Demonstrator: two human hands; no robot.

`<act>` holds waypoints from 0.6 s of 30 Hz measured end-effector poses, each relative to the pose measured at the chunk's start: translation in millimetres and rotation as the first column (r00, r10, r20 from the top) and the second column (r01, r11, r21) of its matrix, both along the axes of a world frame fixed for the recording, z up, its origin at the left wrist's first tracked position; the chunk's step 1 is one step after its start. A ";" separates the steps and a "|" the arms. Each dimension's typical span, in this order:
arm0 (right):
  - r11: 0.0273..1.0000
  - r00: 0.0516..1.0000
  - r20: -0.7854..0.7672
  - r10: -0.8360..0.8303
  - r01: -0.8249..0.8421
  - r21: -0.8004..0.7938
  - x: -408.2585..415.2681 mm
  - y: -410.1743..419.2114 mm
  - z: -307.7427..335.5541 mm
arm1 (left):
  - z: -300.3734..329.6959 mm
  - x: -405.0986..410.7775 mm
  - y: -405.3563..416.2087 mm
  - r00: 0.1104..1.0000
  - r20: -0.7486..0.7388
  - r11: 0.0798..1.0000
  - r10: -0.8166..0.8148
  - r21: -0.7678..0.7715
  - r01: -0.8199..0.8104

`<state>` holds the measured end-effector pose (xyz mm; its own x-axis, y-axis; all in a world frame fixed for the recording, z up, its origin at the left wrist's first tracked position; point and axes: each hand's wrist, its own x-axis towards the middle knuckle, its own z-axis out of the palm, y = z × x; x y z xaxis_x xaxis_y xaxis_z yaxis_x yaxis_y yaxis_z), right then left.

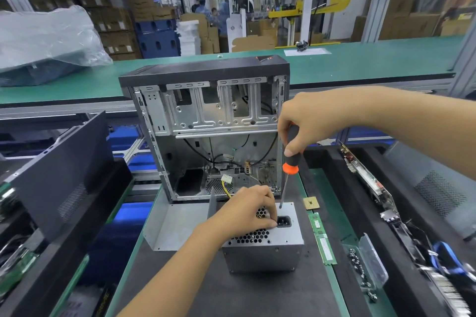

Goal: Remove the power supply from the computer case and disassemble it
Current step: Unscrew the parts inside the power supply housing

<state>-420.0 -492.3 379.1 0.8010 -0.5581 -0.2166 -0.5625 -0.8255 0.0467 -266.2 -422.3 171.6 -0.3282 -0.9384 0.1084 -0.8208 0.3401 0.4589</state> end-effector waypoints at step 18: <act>0.858 0.549 0.660 -0.513 0.304 0.413 -61.6 -43.4 -56.4 | 10.2 5.7 -33.4 0.939 -0.305 0.915 0.162 0.404 -0.027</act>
